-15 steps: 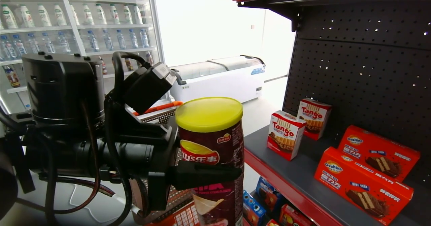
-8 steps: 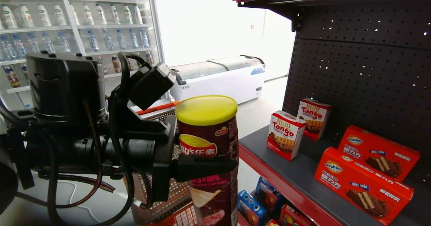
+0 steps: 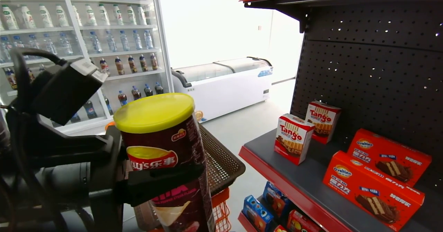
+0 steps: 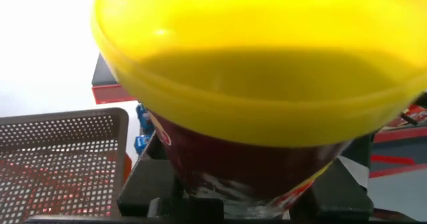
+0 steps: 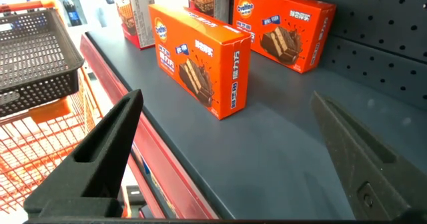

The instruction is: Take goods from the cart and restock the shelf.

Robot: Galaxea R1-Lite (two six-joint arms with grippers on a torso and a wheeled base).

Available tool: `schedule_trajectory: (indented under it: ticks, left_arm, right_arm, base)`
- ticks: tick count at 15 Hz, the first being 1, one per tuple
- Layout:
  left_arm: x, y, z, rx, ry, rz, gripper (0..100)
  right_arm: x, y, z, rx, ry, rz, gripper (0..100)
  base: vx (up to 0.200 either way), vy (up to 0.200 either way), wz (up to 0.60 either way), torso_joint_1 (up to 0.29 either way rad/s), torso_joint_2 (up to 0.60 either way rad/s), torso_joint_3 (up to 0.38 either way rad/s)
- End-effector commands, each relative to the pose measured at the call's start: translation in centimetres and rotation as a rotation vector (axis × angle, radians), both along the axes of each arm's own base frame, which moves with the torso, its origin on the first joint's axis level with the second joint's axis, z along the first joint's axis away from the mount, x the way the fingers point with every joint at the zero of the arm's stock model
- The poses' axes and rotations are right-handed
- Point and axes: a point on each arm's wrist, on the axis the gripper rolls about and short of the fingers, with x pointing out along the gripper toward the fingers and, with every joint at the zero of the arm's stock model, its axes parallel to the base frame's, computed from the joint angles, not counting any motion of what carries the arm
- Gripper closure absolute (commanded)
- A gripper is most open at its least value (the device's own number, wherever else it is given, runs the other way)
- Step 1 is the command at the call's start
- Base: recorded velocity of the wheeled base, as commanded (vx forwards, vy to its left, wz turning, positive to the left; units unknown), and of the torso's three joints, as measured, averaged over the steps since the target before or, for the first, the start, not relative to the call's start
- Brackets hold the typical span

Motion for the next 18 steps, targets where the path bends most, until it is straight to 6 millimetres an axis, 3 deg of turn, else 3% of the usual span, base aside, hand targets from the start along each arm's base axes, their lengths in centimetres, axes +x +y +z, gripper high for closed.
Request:
schedule_trajectory:
  ticks: [1, 6, 11, 18]
  left_arm:
    - [-0.6, 0.3, 0.6, -0.019, -0.025, -0.006, 100]
    - [0.6, -0.7, 0.1, 0.001, -0.019, -0.021, 100]
    - [3.9, -5.0, -1.9, 0.001, -0.059, -0.088, 100]
    - [7.2, -7.5, -1.9, -0.006, -0.051, -0.112, 100]
  right_arm:
    - [0.0, 0.0, 0.0, 0.000, 0.001, 0.000, 0]
    - [0.0, 0.0, 0.0, 0.000, 0.001, 0.000, 0]
    - [0.0, 0.0, 0.0, -0.002, 0.001, 0.000, 0]
    - [0.0, 0.0, 0.0, 0.000, 0.001, 0.000, 0]
  base:
    - [0.000, 0.000, 0.00, 0.000, 0.00, 0.000]
    - [0.000, 0.000, 0.00, 0.000, 0.00, 0.000]
    - [0.000, 0.000, 0.00, 0.000, 0.00, 0.000]
    - [0.000, 0.000, 0.00, 0.000, 0.00, 0.000]
